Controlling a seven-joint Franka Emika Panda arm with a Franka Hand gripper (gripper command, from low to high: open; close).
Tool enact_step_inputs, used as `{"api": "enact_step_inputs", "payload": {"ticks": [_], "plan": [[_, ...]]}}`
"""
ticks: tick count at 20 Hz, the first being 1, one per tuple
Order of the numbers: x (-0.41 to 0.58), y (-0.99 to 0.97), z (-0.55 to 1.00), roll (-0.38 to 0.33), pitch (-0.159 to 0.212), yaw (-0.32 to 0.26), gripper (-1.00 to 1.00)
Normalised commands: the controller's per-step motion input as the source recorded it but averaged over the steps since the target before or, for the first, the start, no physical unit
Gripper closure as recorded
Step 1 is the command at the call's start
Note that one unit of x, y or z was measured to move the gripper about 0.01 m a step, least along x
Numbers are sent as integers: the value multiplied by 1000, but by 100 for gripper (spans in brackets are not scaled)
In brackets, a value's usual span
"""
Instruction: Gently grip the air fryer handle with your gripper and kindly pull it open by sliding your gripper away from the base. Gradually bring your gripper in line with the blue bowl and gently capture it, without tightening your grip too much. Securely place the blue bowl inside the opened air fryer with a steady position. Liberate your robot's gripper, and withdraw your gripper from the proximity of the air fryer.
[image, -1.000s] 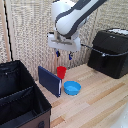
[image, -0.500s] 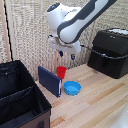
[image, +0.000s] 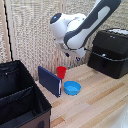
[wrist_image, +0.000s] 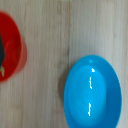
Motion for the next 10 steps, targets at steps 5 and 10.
{"api": "enact_step_inputs", "payload": {"ticks": [5,10], "plan": [[0,-727,-227,-73,-133,26,-100],[0,-763,-188,-56,-138,58,-100]]}}
